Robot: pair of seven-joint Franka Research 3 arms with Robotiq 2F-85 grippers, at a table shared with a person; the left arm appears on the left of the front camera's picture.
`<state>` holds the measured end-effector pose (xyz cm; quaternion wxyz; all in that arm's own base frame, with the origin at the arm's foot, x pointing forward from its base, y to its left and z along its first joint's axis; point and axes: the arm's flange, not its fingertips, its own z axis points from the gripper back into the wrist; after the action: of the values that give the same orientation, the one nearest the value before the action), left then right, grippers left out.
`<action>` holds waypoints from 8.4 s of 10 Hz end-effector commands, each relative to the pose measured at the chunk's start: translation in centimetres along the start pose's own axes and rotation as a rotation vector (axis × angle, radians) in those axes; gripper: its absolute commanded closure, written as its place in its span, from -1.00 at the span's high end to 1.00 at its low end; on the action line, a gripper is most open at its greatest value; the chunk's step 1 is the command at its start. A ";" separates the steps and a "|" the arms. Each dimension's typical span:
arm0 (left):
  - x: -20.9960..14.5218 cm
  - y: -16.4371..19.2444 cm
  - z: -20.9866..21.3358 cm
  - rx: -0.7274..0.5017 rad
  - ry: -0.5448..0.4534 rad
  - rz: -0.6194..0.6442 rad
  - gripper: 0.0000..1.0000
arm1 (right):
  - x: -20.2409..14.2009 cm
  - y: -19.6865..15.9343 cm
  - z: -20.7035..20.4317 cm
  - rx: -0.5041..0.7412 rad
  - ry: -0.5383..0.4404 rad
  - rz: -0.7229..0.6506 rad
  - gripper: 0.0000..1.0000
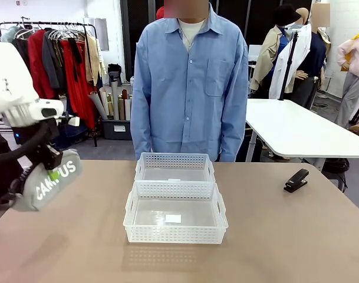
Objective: Distribute items into two baskets.
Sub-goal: Pick up the Pencil pouch that the person points to, then move the picked Pencil pouch towards the Organizing basket indicated by the person, stopping as directed, then place the picked Pencil pouch into the Organizing basket as instructed by the person.
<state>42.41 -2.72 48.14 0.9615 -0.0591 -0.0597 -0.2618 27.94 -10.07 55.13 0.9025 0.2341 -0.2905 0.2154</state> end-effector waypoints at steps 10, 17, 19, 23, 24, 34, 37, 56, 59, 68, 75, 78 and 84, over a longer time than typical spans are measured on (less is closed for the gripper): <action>0.4 -2.5 12.1 0.092 -0.089 -0.402 -1.00 | 0.0 0.1 0.0 0.010 -0.007 0.003 1.00; 0.4 -2.5 12.1 0.092 -0.089 -0.402 -1.00 | 0.0 0.1 0.0 0.010 -0.007 0.003 1.00; 0.4 -2.5 12.1 0.092 -0.089 -0.402 -1.00 | 0.0 0.1 0.0 0.010 -0.007 0.003 1.00; 0.4 -2.5 12.1 0.092 -0.089 -0.402 -1.00 | 0.0 0.1 0.0 0.010 -0.007 0.003 1.00; 0.4 -2.5 12.1 0.092 -0.089 -0.402 -1.00 | 0.0 0.1 0.0 0.010 -0.007 0.003 1.00; 0.4 -2.5 12.1 0.092 -0.089 -0.402 -1.00 | 0.0 0.1 0.0 0.010 -0.007 0.003 1.00; -0.2 -4.1 11.9 0.082 -0.061 -0.465 -1.00 | 0.0 0.1 0.0 0.010 -0.007 0.003 1.00; 4.6 -17.1 1.9 -0.122 0.075 -1.147 -1.00 | 0.0 0.1 0.0 0.010 -0.007 0.003 1.00; 5.8 -19.2 0.2 -0.166 0.071 -1.222 -1.00 | 0.0 0.1 0.0 0.010 -0.007 0.003 1.00; -3.7 -6.3 4.9 -0.158 0.092 -1.159 -1.00 | 0.0 0.1 0.0 0.010 -0.007 0.003 1.00; -4.6 -4.5 5.3 -0.154 0.092 -1.126 -1.00 | 0.0 0.1 0.0 0.010 -0.007 0.003 1.00; -4.6 -4.5 5.3 -0.154 0.092 -1.126 -1.00 | 0.0 0.1 0.0 0.010 -0.007 0.003 1.00; -4.6 -4.5 5.3 -0.154 0.092 -1.126 -1.00 | 0.0 0.1 0.0 0.010 -0.007 0.003 1.00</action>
<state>35.96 -3.87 53.06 0.6701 -0.0770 -0.0200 -0.7380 27.92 -10.08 55.14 0.9029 0.2334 -0.2901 0.2150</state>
